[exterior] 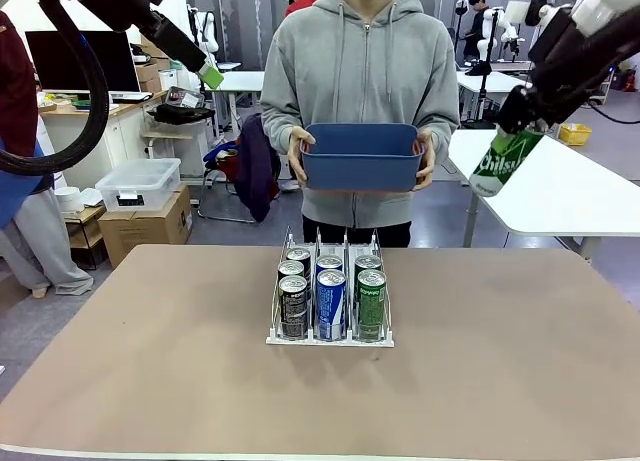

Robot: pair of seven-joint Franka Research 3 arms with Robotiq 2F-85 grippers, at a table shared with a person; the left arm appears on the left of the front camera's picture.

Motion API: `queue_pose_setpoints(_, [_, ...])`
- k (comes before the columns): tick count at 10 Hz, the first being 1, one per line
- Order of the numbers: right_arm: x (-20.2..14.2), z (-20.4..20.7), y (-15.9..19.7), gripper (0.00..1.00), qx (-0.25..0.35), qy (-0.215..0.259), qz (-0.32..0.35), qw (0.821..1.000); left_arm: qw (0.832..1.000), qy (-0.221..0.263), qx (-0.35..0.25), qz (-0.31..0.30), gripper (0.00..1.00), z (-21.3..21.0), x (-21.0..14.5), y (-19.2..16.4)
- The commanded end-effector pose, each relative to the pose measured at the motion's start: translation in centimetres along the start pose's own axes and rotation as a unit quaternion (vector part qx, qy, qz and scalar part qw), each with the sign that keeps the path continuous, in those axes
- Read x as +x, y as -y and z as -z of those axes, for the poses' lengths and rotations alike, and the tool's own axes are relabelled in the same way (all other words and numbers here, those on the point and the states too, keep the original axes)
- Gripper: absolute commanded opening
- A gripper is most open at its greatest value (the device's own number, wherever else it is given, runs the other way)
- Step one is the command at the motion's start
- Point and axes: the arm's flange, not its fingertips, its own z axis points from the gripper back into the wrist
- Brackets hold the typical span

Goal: Fill the beverage cans into the dispenser.
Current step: Place the picked Sprite in the line of the Automatic Can Dispenser with the same cans.

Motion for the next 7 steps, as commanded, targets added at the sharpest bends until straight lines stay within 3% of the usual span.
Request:
queue_pose_setpoints(1, [-0.8, 2.3, -1.6, 0.58, -0.016, -0.001, -0.059, 0.998, 1.0, 0.004, 0.003, 0.002, 1.0, 0.1, -0.1, -0.2])
queue_pose_setpoints(3, [-1.5, 4.7, -4.0, 0.58, -0.003, -0.008, -0.111, 0.994, 1.0, 0.004, 0.003, 0.002, 1.0, 0.1, -0.1, -0.2])
queue_pose_setpoints(7, [-2.9, 6.7, -7.8, 0.58, 0.033, 0.022, -0.207, 0.978, 1.0, 0.004, 0.003, 0.002, 1.0, 0.1, -0.1, -0.2])
